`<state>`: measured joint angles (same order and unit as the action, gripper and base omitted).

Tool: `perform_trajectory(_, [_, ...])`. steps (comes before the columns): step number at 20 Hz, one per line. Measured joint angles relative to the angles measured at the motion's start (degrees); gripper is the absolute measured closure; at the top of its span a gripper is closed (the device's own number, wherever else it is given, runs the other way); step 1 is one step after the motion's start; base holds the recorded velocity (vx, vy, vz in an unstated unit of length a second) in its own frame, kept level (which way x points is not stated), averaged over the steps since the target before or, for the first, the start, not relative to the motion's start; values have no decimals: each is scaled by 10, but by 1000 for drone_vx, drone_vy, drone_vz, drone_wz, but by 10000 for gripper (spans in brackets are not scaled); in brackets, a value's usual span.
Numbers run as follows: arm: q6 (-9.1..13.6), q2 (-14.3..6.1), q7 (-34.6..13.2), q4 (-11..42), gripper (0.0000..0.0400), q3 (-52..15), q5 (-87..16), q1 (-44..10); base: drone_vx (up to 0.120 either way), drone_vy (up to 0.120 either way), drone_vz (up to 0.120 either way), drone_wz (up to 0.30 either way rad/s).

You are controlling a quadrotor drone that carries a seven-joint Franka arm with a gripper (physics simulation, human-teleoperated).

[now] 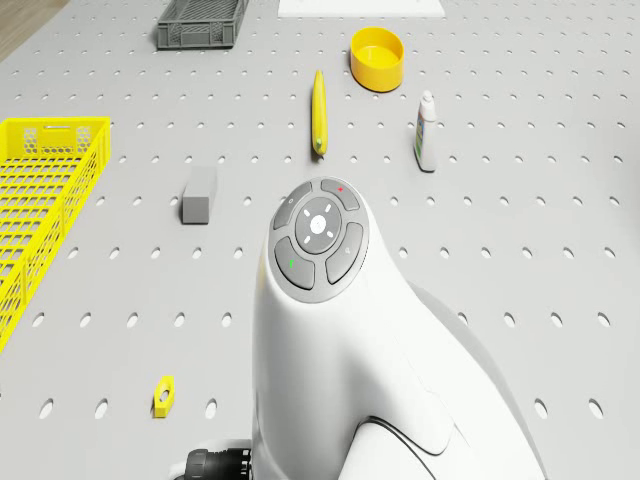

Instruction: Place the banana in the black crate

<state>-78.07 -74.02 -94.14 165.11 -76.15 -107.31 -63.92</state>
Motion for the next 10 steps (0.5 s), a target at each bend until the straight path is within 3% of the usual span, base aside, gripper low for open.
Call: perform_trajectory(10, [-20, -21, -5, -1, 0, -5, 10, -6, 120, 0, 0, 0])
